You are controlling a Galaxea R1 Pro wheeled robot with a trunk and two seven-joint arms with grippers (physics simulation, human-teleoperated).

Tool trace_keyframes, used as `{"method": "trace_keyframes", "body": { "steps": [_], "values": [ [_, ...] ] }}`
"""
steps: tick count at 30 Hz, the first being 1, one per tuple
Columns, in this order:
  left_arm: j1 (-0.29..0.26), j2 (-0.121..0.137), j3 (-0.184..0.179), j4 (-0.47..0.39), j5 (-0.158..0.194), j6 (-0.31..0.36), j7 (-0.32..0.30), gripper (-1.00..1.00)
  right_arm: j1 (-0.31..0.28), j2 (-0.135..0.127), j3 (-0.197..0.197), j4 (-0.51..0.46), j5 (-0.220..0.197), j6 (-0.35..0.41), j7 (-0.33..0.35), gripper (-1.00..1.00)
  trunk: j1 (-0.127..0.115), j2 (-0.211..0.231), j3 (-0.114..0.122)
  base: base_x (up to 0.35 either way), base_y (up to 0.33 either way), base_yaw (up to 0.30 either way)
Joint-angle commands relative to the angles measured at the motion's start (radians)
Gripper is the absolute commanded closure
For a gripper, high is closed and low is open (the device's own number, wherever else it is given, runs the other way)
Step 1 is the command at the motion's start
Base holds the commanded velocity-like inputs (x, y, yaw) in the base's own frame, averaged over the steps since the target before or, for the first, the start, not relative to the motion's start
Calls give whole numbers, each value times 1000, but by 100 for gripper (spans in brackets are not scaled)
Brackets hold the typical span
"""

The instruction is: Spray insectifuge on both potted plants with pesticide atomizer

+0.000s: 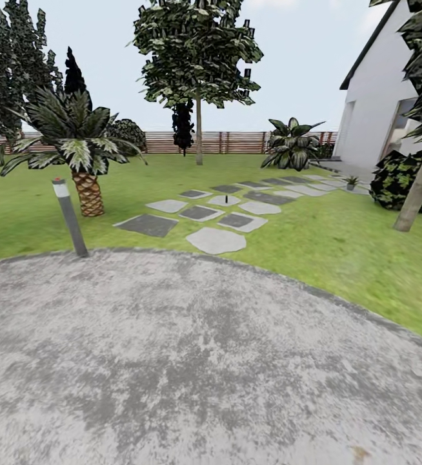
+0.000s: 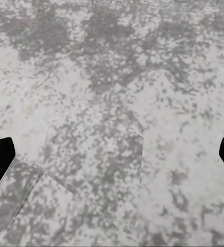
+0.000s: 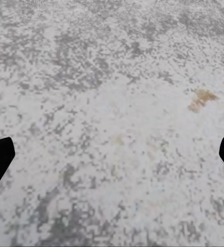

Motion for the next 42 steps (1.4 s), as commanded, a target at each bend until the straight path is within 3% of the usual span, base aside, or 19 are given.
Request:
{"method": "trace_keyframes", "body": {
  "steps": [1, 42],
  "values": [
    [-1, 0, 3, 1, -1, -4, 0, -100, 0, 0, 0, 1, 1, -3, -3, -100, 0, 0, -1, 339, 0, 0],
    [-1, 0, 3, 1, -1, -4, 0, -100, 0, 0, 0, -1, 0, -3, -3, -100, 0, 0, -1, 339, 0, 0]
  ]
}}
